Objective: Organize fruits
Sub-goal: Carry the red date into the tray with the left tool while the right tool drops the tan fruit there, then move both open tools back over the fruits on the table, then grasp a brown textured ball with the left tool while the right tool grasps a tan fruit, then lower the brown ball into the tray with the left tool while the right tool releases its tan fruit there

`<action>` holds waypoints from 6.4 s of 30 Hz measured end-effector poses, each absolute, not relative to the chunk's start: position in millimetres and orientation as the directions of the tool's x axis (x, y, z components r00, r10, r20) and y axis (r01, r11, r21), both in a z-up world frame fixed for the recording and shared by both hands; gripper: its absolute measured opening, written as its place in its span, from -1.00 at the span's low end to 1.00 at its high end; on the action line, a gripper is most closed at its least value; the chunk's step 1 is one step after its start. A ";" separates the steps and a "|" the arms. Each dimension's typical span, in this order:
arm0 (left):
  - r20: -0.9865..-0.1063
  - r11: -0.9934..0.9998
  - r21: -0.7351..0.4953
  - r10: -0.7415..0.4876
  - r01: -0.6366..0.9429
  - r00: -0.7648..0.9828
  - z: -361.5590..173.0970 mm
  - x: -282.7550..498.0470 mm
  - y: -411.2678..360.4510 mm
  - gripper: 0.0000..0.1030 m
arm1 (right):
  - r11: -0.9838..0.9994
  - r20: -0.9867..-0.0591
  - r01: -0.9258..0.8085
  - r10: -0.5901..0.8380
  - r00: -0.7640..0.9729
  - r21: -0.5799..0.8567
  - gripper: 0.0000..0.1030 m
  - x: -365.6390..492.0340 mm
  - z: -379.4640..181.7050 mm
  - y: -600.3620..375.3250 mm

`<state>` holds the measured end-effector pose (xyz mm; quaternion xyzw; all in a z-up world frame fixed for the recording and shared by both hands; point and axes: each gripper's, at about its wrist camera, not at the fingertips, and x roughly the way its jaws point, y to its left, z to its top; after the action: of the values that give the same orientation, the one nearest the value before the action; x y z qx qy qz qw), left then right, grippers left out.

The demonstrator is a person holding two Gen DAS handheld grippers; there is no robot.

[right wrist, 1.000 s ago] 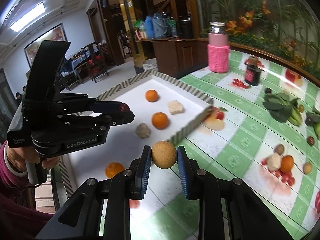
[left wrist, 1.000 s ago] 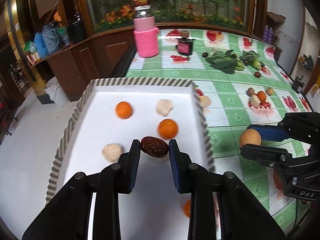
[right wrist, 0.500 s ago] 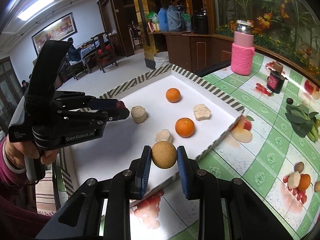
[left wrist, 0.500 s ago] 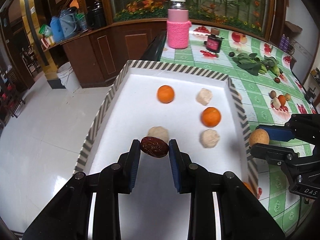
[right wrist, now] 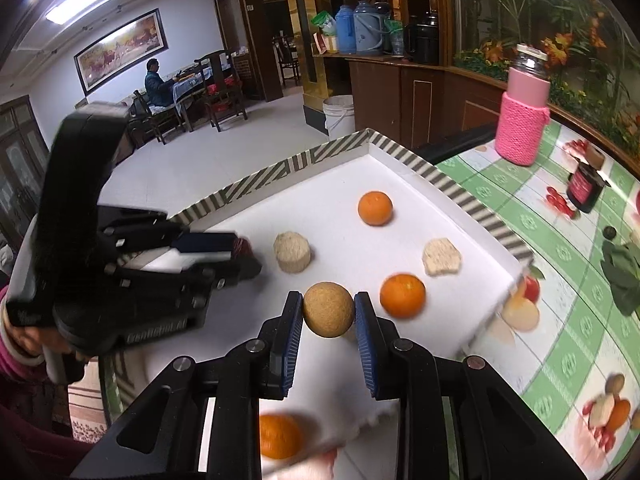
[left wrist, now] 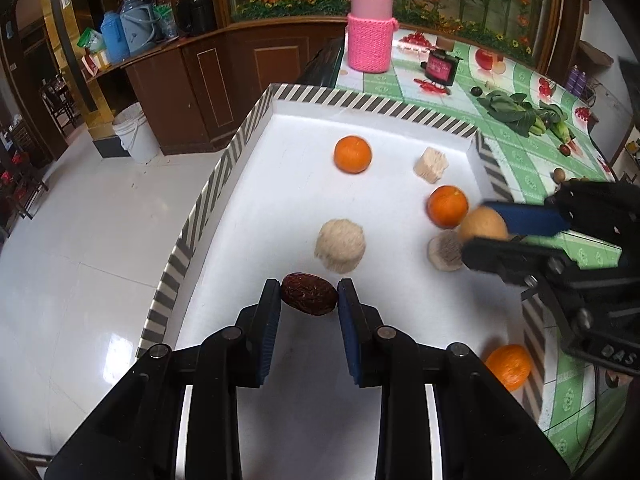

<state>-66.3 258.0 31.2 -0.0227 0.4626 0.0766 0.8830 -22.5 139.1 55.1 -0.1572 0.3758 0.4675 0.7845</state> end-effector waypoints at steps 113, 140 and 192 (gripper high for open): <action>-0.846 0.906 -0.076 -0.279 0.416 0.454 13.6 81.6 -25.9 0.24 | 0.960 -0.706 -0.264 0.247 0.663 0.088 0.67 58.4 39.4 -240.5; -0.832 0.920 -0.066 -0.265 0.387 0.488 16.8 77.3 -13.1 -0.48 | 0.914 -0.775 -0.405 0.273 0.570 0.025 -0.54 86.1 21.0 -183.8; -0.820 0.989 -0.054 0.037 -0.141 0.572 27.0 -80.9 236.1 -0.46 | 0.508 -0.745 -0.861 0.589 0.314 0.039 -0.55 -44.7 53.6 115.5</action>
<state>-80.9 236.1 27.0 -0.0566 0.4600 0.0502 0.8847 -44.7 115.5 53.6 -0.1868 0.3633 0.4595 0.7887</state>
